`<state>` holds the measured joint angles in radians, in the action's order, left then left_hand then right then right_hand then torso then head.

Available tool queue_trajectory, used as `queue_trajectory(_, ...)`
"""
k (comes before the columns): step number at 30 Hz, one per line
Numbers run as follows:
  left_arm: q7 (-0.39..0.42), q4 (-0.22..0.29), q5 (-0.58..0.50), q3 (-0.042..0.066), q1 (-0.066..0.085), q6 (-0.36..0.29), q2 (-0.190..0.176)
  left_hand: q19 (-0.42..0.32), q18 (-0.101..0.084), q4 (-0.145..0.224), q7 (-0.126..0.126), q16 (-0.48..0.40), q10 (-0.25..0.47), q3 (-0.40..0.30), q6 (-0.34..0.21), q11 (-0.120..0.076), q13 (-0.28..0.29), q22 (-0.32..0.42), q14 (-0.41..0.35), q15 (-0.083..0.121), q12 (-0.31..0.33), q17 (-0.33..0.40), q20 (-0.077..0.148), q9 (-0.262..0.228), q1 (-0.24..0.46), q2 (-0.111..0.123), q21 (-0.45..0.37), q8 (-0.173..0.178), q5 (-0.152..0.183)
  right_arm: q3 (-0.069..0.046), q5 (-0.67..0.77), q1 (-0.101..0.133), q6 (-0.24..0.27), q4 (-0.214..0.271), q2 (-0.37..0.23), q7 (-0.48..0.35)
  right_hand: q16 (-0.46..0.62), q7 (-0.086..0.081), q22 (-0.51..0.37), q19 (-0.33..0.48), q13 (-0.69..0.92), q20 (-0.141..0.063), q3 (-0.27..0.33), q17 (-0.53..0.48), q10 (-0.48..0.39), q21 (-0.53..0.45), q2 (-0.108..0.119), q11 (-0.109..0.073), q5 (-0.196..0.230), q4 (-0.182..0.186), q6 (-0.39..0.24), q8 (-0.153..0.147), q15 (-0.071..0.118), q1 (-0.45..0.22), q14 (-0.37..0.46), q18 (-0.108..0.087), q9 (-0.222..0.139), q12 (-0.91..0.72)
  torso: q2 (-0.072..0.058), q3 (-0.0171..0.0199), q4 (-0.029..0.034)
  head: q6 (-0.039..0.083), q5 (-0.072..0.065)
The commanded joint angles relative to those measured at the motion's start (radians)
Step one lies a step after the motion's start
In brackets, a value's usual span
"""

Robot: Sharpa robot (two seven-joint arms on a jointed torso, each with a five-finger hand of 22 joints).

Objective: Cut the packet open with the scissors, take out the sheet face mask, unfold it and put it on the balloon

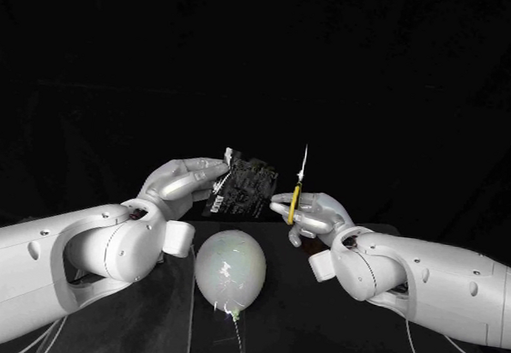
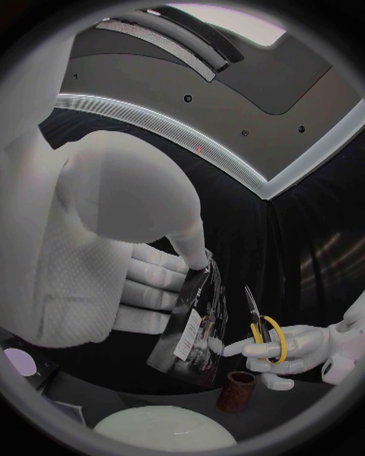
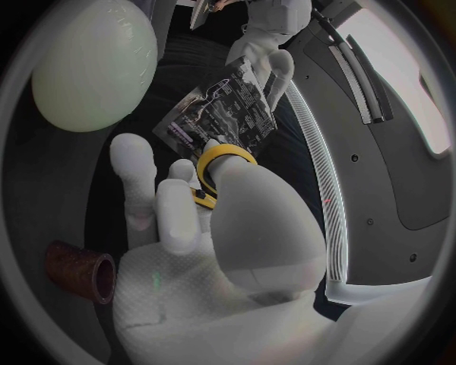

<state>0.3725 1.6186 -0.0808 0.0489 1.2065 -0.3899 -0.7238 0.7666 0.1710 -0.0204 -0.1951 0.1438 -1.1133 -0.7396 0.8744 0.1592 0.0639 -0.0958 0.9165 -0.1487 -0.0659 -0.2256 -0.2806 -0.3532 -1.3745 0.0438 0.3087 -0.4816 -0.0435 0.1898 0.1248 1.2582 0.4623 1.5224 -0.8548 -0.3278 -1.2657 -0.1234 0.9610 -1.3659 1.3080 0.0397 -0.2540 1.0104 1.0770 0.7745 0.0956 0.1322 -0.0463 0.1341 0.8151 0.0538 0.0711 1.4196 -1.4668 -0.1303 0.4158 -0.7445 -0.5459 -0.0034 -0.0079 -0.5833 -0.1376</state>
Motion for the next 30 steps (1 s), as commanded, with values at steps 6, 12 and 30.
queue_trajectory(6,0.025,0.008,-0.004,0.002,0.002,0.021,-0.006,0.009,0.011,0.006,-0.007,-0.006,-0.007,0.001,0.002,0.001,-0.001,-0.002,0.008,0.001,0.004,0.001,0.002,-0.133,0.0,-0.007,0.007,-0.005,-0.005,-0.001,0.007,0.001,-0.01,-0.028,0.005,-0.006,0.002,0.002,0.003,-0.001,0.112,-0.002,0.004,0.001,0.447,0.001,-0.012,-0.124,-0.002,-0.005,-0.357,0.006,-0.008,0.002,-0.004,-0.006,0.008,-0.631,0.0,-0.0004,-0.0001,0.002,0.001)
queue_trajectory(12,0.028,0.018,-0.003,0.002,0.002,0.028,-0.008,0.009,0.011,0.007,-0.007,-0.006,-0.006,0.0,0.001,0.001,-0.001,-0.002,0.007,0.001,0.004,0.001,0.002,-0.135,0.001,-0.007,0.008,-0.006,-0.005,-0.001,0.006,0.001,-0.012,-0.038,0.009,-0.006,0.002,0.002,0.004,-0.002,0.112,-0.001,0.004,0.001,0.447,0.003,-0.012,-0.123,-0.002,-0.005,-0.353,0.007,-0.009,0.002,-0.004,-0.006,0.01,-0.631,-0.001,0.0004,-0.0005,0.002,0.003)
queue_trajectory(30,0.029,0.02,-0.003,0.003,0.002,0.033,-0.006,0.009,0.011,0.008,-0.007,-0.008,-0.004,0.0,-0.001,0.001,-0.002,-0.002,0.006,0.0,0.005,0.002,0.002,-0.138,0.001,-0.008,0.008,-0.007,-0.005,-0.002,0.012,0.001,-0.046,0.005,0.008,-0.012,0.002,0.002,0.009,-0.002,0.113,0.004,0.014,0.001,0.448,0.003,-0.02,-0.114,-0.002,-0.005,-0.257,0.03,-0.017,0.003,-0.004,-0.005,0.058,-0.633,-0.001,0.0003,-0.0013,0.001,0.001)
